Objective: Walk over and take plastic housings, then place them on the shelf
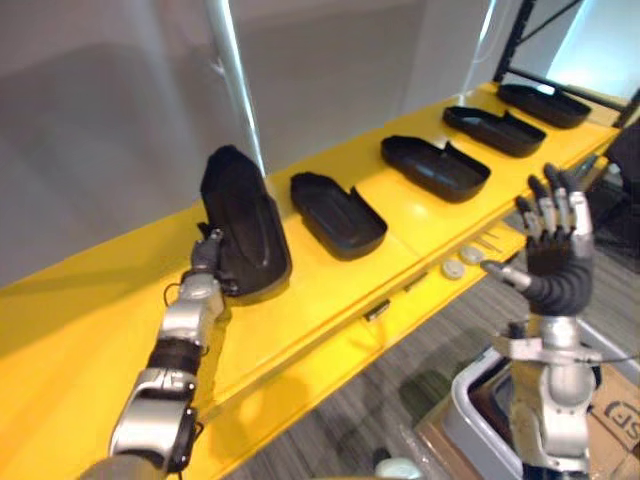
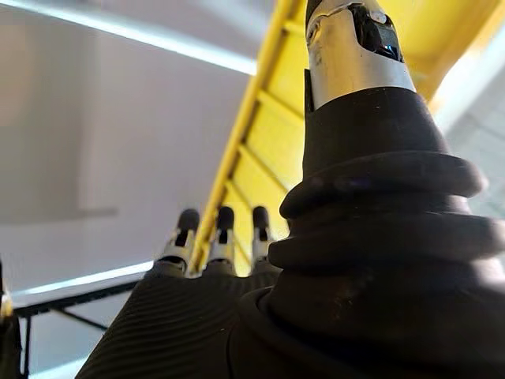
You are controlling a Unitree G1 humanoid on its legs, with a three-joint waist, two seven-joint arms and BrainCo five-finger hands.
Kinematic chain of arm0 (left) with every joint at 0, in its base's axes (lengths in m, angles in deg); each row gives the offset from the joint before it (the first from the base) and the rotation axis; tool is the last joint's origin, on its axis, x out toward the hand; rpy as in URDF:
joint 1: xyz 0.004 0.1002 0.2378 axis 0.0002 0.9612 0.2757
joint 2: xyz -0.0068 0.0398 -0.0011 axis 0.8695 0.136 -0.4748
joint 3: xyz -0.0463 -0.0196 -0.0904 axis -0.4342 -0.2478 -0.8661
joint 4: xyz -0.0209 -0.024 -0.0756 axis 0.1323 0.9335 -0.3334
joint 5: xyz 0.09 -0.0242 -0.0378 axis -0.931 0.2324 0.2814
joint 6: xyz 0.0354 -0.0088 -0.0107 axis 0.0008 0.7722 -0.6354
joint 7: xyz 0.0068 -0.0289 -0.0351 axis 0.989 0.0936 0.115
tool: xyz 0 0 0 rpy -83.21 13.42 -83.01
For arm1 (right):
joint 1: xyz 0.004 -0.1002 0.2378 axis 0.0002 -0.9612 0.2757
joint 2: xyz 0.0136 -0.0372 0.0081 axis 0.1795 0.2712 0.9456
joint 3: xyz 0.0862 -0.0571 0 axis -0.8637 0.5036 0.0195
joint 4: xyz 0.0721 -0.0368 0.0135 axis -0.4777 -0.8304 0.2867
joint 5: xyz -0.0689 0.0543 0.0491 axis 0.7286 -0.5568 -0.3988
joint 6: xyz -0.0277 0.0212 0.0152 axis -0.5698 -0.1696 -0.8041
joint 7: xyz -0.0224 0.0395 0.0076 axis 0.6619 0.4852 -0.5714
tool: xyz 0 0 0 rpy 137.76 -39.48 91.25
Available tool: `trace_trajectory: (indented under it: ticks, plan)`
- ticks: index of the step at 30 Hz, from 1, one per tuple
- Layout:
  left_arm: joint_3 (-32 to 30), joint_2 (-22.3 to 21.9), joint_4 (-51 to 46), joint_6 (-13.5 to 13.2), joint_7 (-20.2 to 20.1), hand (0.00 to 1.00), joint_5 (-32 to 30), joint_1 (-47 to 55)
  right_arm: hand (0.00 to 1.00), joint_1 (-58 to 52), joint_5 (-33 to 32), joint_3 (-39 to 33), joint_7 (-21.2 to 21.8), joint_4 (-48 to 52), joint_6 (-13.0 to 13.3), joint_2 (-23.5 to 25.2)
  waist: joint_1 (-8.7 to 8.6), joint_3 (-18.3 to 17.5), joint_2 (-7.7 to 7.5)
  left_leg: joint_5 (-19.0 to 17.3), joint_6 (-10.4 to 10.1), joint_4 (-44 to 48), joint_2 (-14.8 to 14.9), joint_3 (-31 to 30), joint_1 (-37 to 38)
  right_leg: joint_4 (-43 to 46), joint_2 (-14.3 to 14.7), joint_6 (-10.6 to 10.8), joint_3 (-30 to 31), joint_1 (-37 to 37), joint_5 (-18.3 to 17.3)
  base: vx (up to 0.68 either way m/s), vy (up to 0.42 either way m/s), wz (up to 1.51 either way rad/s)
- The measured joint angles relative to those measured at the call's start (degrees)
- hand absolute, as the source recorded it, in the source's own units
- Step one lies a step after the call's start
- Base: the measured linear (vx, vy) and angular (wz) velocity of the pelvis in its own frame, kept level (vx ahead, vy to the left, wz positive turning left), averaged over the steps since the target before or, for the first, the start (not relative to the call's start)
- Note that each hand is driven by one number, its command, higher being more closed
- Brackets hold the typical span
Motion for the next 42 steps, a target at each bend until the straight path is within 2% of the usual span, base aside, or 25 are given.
trace_trajectory:
  ticks: [4, 9, 17, 19, 26, 33, 34, 38, 42]
  plan:
    - [-3.7, 1.6, 4.7, 2.6, 1.7, 1.00, -0.9, -0.7, 0.00, 0.0, -2.4, 0.0, 0.4, 0.0, -1.2, -1.1, -1.01, 0.2, 0.90, 0.0, 0.0, -0.2, 0.1, 1.0, 0.0, -0.3, 0.3, 0.0, 1.3, -0.7, 0.5, -0.01, -0.013, -0.14]
    - [-4.0, 3.7, 7.1, 6.6, 0.8, 1.00, -6.5, -2.1, 0.00, -0.1, -4.3, -0.1, 2.5, 0.0, -1.2, -1.1, -1.40, 0.3, 1.02, 0.0, 0.0, -0.2, 0.1, 0.9, 0.0, -0.5, 0.3, -0.1, 1.3, -0.6, 0.6, 0.00, 0.000, 0.00]
    - [-4.0, 4.0, 7.9, 8.5, -0.7, 1.00, -9.3, -2.1, 0.00, 0.3, -4.3, 1.7, 2.2, 0.0, -1.2, -1.2, -1.26, 0.7, 1.73, 0.2, 0.1, 0.1, 0.2, 0.0, -0.3, -1.4, 0.2, -0.1, 0.0, 0.6, 0.9, -0.02, -0.026, 0.08]
    - [-3.4, 4.0, 7.8, 9.8, -2.1, 1.00, -11.5, -2.4, 0.00, 1.8, -4.9, 2.7, 2.2, -0.1, -1.2, -1.3, -1.32, 0.7, 1.94, 0.5, 0.3, 0.2, 0.2, -1.2, -1.0, -1.6, 0.1, -0.2, -1.1, 0.5, 1.0, -0.03, -0.042, 0.24]
    - [-2.3, 4.0, 7.5, 13.0, -5.3, 1.00, -16.7, -2.4, 0.00, 5.1, -5.0, 4.8, 0.8, -1.3, -1.2, -1.9, 0.40, 0.8, 2.06, 1.0, 0.3, 0.3, 0.3, -2.6, -1.6, -1.6, 0.1, -0.3, -2.2, 0.8, 1.0, -0.02, -0.026, 0.09]
    - [-1.1, 4.0, 7.2, 13.6, -10.4, 1.00, -20.5, -2.3, 0.00, 6.0, -4.8, 4.8, -0.2, -3.3, -1.8, -1.9, 1.66, 0.8, 2.07, 1.5, 0.4, 0.4, 0.2, -4.5, -2.0, -1.9, -0.1, -0.3, -4.5, 1.7, 1.0, -0.02, -0.018, 0.16]
    - [-1.1, 4.0, 6.9, 13.6, -11.4, 0.00, -20.5, -2.3, 0.00, 6.4, -4.7, 4.8, -0.2, -3.3, -1.8, -1.9, 1.79, 0.8, 2.07, 1.6, 0.3, 0.4, 0.2, -4.7, -2.1, -1.9, -0.1, -0.3, -4.6, 1.8, 1.0, -0.01, -0.011, 0.10]
    - [-0.9, 4.0, 6.6, 13.6, -12.8, 0.00, -20.7, -2.2, 0.00, 8.3, -4.6, 5.0, -0.2, -5.2, -1.8, -1.9, 1.94, 0.8, 2.03, 1.6, 0.3, 0.4, 0.2, -5.3, -2.1, -2.0, -0.1, -0.4, -5.0, 2.4, 0.9, -0.03, -0.009, 0.06]
    - [-0.9, 4.0, 6.5, 13.0, -11.6, 0.00, -19.6, -2.1, 0.00, 8.5, -3.6, 5.0, -0.4, -5.3, -1.8, -1.9, 2.00, 0.9, 1.99, 1.7, 0.3, 0.2, 0.2, -5.4, -2.1, -2.0, -0.1, -0.5, -5.1, 2.4, 0.9, 0.00, 0.000, 0.00]
